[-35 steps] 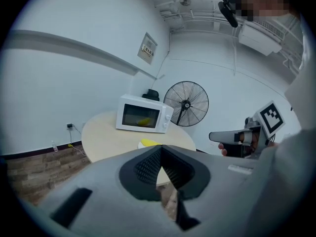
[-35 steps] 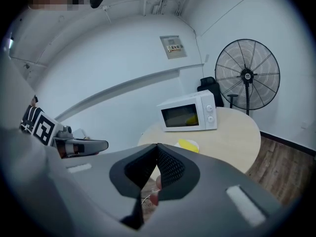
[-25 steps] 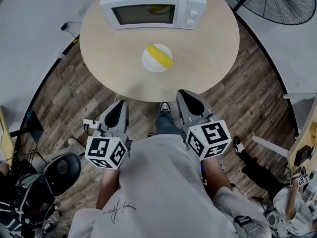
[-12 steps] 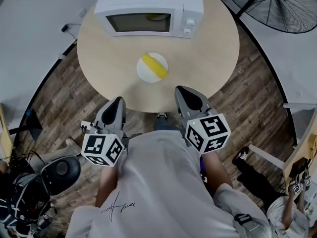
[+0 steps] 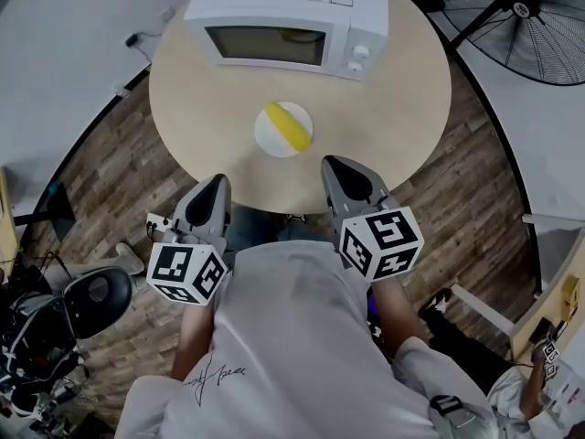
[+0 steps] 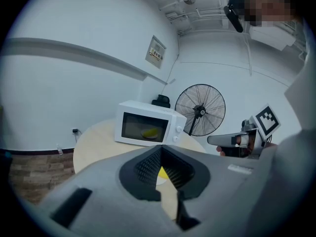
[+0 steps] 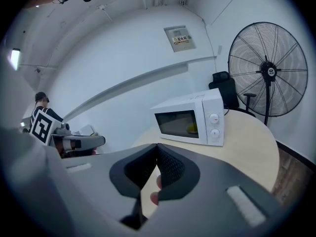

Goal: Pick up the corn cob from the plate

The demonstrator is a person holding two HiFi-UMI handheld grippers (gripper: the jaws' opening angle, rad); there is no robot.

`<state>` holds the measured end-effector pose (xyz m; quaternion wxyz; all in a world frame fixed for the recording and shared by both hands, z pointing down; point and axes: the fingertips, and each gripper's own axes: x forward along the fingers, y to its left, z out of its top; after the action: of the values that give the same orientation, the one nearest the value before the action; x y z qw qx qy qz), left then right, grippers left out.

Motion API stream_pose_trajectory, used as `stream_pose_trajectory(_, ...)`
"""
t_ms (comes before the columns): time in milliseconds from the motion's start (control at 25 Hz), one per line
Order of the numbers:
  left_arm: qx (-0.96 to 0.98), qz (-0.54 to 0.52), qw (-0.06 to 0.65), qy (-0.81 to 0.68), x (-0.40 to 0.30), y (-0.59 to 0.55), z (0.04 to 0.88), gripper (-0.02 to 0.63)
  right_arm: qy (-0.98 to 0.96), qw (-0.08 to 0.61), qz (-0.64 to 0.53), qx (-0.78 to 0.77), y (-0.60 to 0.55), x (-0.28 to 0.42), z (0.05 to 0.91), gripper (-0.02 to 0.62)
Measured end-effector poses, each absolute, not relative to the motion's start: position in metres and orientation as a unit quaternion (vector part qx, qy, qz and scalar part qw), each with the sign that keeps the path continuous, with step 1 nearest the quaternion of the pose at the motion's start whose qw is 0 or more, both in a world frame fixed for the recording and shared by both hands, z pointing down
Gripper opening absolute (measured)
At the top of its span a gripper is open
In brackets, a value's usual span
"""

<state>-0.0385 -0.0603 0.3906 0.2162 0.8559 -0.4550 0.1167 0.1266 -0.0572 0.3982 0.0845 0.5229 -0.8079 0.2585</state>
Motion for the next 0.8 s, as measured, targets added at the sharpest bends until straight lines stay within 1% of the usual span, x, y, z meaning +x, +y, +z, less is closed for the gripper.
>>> stream_pose_trajectory(560, 0.854, 0.104, 0.208, -0.466, -0.05, -0.067, 0.383, -0.009, -0.816, 0.1, 0.239, 0.517, -0.082, 0.112, 0.4, 0.015)
stream_pose_trajectory(800, 0.856, 0.091, 0.199, -0.468, -0.059, -0.078, 0.37, -0.009, -0.818, 0.104, 0.236, 0.514, -0.094, 0.104, 0.397, 0.031)
